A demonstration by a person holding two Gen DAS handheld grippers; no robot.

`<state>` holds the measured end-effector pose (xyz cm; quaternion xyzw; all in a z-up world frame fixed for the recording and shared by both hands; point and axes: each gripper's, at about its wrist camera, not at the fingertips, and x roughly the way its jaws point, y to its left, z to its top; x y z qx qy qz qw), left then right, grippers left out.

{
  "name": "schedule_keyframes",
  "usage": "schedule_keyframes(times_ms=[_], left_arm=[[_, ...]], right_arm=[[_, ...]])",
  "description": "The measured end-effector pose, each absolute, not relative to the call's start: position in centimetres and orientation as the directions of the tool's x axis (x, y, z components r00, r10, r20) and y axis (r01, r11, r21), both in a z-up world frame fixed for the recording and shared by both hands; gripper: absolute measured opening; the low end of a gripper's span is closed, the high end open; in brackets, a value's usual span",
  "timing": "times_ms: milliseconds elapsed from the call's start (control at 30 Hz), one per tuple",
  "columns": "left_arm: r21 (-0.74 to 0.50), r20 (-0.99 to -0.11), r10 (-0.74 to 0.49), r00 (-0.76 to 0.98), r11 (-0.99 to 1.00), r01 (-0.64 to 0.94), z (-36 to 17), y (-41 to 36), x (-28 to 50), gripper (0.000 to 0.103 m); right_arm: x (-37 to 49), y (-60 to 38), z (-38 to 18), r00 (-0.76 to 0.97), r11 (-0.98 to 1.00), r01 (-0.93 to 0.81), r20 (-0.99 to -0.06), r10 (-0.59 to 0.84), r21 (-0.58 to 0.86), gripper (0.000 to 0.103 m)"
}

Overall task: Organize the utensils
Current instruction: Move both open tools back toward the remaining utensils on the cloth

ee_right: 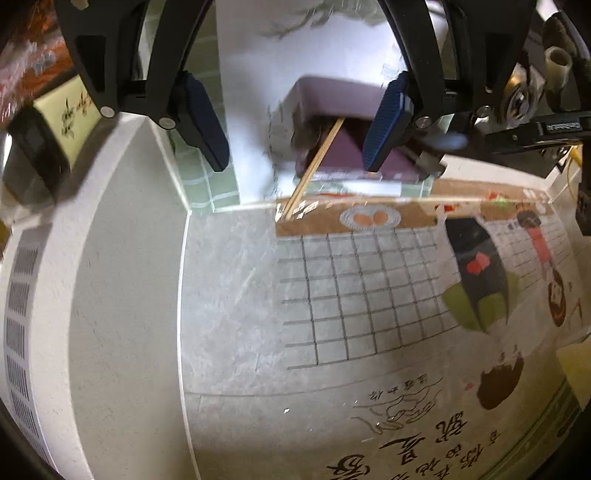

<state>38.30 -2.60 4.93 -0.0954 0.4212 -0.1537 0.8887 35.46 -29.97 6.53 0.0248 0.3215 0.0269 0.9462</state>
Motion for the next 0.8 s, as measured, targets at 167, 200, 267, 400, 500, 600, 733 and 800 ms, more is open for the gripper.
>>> schedule_keyframes(times_ms=[167, 200, 267, 400, 500, 600, 733, 800], left_arm=[[-0.269, -0.775, -0.325, 0.541, 0.946, 0.183, 2.0, -1.8, 35.7, 0.064], [-0.267, -0.781, -0.322, 0.535, 0.947, 0.179, 1.6, -1.6, 35.2, 0.064], [-0.266, -0.796, -0.312, 0.519, 0.95, 0.164, 0.6, -0.6, 34.1, 0.064], [-0.254, -0.812, -0.275, 0.514, 0.961, 0.113, -0.5, 1.6, 32.6, 0.064], [-0.27, -0.814, -0.266, 0.517, 0.96, 0.069, -0.8, 3.3, 32.0, 0.068], [-0.276, -0.816, -0.25, 0.521, 0.961, 0.028, -1.1, 5.0, 31.5, 0.068], [-0.284, -0.82, -0.244, 0.519, 0.959, 0.001, -1.6, 6.4, 31.0, 0.068], [-0.289, -0.821, -0.248, 0.515, 0.957, 0.0, -1.8, 6.6, 30.9, 0.068]], right_arm=[[33.7, -28.5, 3.9, 0.722, 0.994, -0.098, -0.685, 0.1, 0.042, 0.092], [33.5, -28.1, 2.8, 0.687, 0.991, -0.122, -0.717, 0.12, 0.05, 0.092], [33.1, -26.9, 0.6, 0.611, 0.983, -0.171, -0.775, 0.16, 0.068, 0.092], [31.6, -23.6, -3.4, 0.483, 0.952, -0.291, -0.845, 0.23, 0.093, 0.092], [30.1, -20.4, -5.3, 0.414, 0.914, -0.393, -0.867, 0.275, 0.103, 0.092], [28.5, -16.8, -6.3, 0.376, 0.861, -0.503, -0.88, 0.29, 0.068, 0.089], [27.1, -13.4, -7.4, 0.309, 0.795, -0.6, -0.892, 0.329, 0.085, 0.047], [27.2, -12.6, -8.1, 0.28, 0.779, -0.62, -0.9, 0.334, 0.096, 0.046]])
